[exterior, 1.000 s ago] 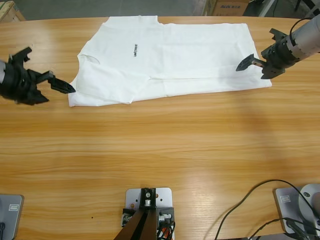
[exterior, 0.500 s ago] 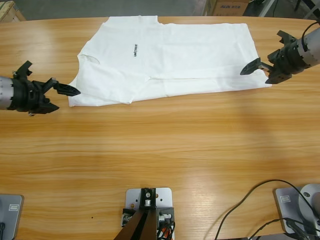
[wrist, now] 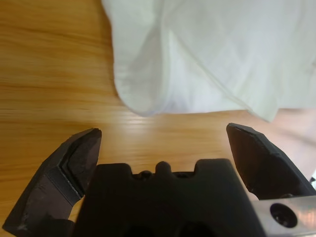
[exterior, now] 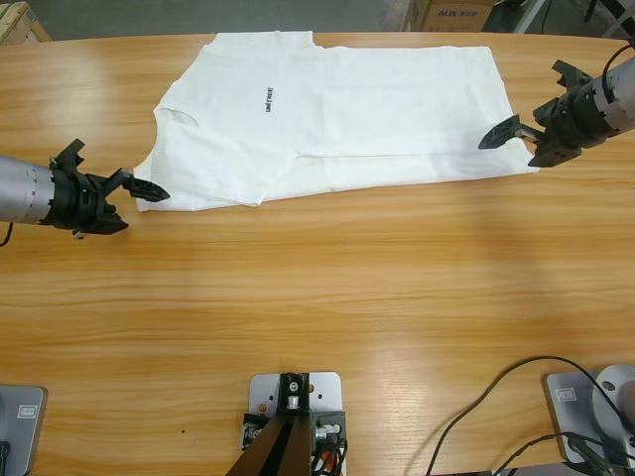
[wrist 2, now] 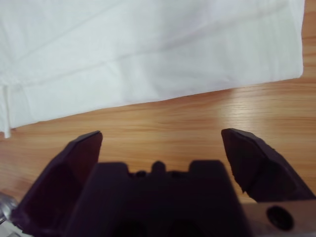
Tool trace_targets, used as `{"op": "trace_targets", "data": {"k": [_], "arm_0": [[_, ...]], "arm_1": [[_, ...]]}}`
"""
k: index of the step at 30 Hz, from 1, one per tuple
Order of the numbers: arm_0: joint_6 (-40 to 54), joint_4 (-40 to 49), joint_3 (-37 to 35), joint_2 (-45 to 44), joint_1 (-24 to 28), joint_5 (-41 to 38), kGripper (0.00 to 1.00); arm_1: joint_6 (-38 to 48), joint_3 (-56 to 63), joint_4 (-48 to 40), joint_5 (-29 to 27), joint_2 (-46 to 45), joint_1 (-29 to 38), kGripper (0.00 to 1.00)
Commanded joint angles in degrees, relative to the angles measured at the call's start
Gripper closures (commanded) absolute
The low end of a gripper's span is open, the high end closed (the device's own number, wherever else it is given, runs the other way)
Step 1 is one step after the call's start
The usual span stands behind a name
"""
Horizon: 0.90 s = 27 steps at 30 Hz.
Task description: Fold clothes
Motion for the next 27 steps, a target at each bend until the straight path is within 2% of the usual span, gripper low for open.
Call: {"op": "trace_targets", "data": {"k": [1,10,12,14,18,21,23,24,25,27], "arm_0": [[-0.8,-2.8,0.8,5.2,1.3,-0.8,0.023],[-0.7,-5.4,-0.2,9.3,1.5,-2.6,0.024],[-0.7,-6.4,-0.4,10.2,1.5,-4.7,0.096],[-0.7,-7.7,-0.2,10.9,1.1,-6.5,0.125],[-0.8,-8.4,0.1,10.5,0.4,-6.6,0.449],[-0.7,-8.4,0.4,9.8,0.6,-6.5,0.616],[-0.7,-8.4,0.5,9.4,0.6,-6.5,0.676],[-0.7,-8.4,0.6,9.1,0.6,-6.5,0.847],[-0.7,-8.4,0.7,8.8,0.7,-6.5,0.977],[-0.7,-8.4,1.0,8.3,1.0,-6.4,1.000]], "arm_1": [[-0.6,1.1,1.2,1.0,-0.6,-0.6,0.009],[-1.2,1.0,1.4,1.0,-0.7,-1.1,0.009],[-1.3,0.9,1.5,1.0,-0.7,-1.3,0.009],[-1.3,0.9,1.5,1.0,-0.6,-1.4,0.013],[-1.4,0.9,1.5,0.8,-0.4,-1.5,0.033],[-1.6,0.9,1.5,0.8,-0.5,-1.5,0.117],[-1.7,0.9,1.5,0.8,-0.5,-1.5,0.187],[-1.8,0.9,1.5,0.8,-0.5,-1.5,0.257],[-1.9,0.9,1.5,0.7,-0.5,-1.5,0.370],[-2.1,0.8,1.5,0.6,-0.4,-1.5,0.548]]}}
